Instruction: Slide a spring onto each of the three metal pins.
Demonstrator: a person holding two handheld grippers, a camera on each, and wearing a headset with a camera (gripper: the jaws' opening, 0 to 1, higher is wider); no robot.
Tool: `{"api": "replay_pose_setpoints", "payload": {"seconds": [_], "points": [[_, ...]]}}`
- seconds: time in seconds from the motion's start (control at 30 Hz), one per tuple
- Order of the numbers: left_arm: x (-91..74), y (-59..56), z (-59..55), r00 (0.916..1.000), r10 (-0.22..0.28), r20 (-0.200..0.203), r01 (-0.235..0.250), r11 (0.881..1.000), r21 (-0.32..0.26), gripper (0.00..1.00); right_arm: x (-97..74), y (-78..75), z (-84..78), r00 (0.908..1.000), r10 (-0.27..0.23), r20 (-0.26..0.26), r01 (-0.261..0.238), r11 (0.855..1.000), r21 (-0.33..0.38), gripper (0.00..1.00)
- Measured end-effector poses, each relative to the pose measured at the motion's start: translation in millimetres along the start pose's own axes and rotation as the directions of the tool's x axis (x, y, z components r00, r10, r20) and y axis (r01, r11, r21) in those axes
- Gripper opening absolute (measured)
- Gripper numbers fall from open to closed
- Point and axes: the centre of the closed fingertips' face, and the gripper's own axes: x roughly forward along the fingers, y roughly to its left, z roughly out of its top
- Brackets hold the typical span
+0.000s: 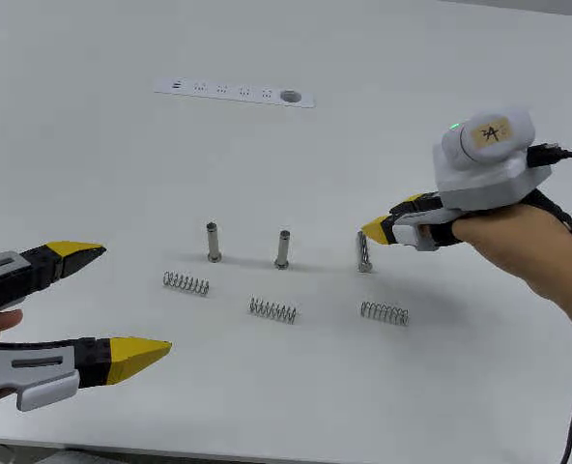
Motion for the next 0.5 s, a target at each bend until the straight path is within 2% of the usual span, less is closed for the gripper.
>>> {"api": "replay_pose_setpoints", "payload": {"seconds": [0.13, 0.23, 0.33, 0.5], "points": [[0.5, -0.2, -0.4, 1.0000, 0.000, -0.004, 0.000, 1.000, 0.001, 0.77, 11.0, 1.1, -4.6, 0.9994, -0.004, -0.035, 0.006, 0.999, 0.039, 0.27], [1.0, 0.5, -1.0, 1.0000, 0.000, -0.004, 0.000, 1.000, -0.001, 0.76, 16.6, -0.2, -7.4, 0.9974, -0.031, -0.065, 0.033, 0.999, 0.033, 0.25], [1.8, 0.9, -1.0, 1.0000, 0.000, -0.003, 0.000, 1.000, -0.002, 0.76, 21.0, 0.2, -9.4, 0.9953, -0.037, -0.090, 0.044, 0.996, 0.072, 0.22], [3.4, -0.3, -1.8, 1.0000, -0.004, -0.004, 0.004, 1.000, -0.004, 0.76, 28.6, -0.5, -12.3, 0.9906, -0.058, -0.124, 0.070, 0.993, 0.098, 0.19]]}}
